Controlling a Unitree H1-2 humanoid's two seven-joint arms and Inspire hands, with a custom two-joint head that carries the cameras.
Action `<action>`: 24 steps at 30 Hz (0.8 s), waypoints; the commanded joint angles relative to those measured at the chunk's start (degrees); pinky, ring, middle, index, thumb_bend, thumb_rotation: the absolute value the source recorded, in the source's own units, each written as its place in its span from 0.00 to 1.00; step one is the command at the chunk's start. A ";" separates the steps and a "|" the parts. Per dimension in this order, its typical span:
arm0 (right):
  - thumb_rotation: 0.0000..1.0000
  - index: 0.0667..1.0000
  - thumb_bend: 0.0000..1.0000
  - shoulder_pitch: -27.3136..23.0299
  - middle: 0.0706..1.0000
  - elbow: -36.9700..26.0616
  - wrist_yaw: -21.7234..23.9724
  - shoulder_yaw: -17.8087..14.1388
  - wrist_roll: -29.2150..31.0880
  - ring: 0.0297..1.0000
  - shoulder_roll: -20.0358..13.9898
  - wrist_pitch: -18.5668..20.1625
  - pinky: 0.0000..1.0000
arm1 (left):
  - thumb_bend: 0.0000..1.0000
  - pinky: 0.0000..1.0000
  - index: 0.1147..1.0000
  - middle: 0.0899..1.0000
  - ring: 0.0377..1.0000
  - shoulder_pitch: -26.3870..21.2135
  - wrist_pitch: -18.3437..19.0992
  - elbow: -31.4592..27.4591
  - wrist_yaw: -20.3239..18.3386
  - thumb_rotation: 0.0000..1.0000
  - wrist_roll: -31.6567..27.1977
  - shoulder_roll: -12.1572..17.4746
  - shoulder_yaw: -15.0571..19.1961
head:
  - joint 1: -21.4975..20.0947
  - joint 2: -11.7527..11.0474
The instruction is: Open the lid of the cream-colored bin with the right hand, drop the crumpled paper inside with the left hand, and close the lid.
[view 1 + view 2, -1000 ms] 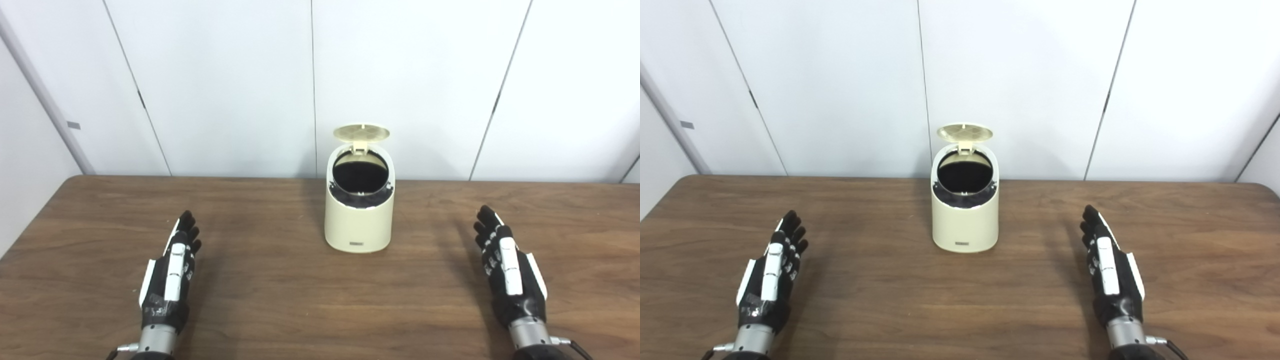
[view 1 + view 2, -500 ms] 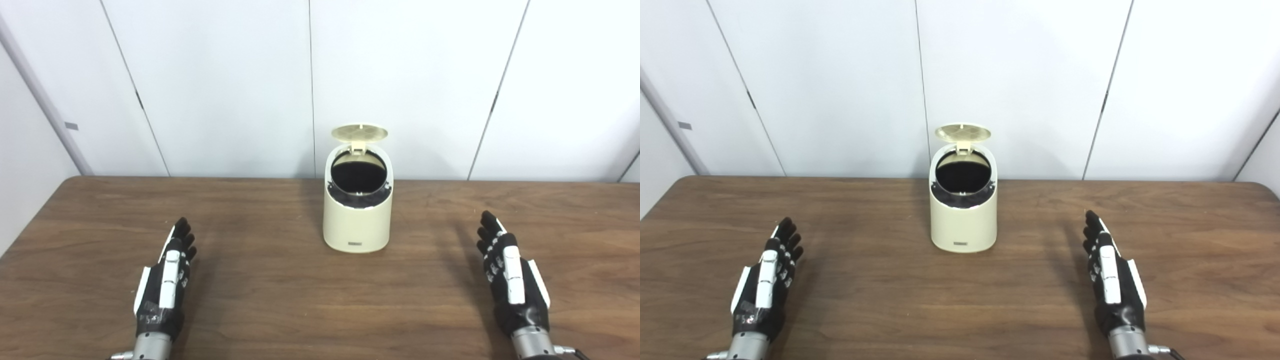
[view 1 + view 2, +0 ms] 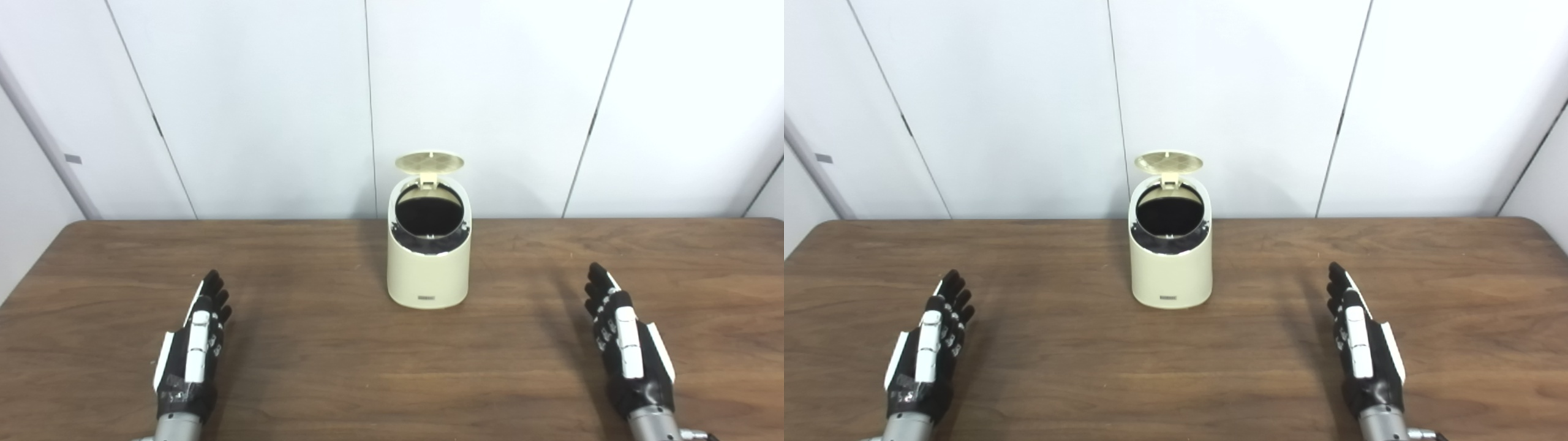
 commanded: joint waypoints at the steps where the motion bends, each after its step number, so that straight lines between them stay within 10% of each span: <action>1: 0.96 0.91 0.48 0.10 0.96 -0.71 -0.15 -0.47 -0.14 0.97 -0.62 -1.12 1.00 | 0.56 1.00 1.00 1.00 1.00 0.10 -1.08 -0.96 -0.66 0.91 -0.07 1.01 0.22 | -0.09 -0.02; 24: 1.00 0.89 0.59 -9.76 0.92 -6.55 -2.17 6.10 -22.32 0.90 -5.19 3.20 0.88 | 0.54 1.00 1.00 1.00 1.00 0.27 -0.59 0.47 -0.97 0.89 0.18 0.87 0.30 | -2.88 -3.51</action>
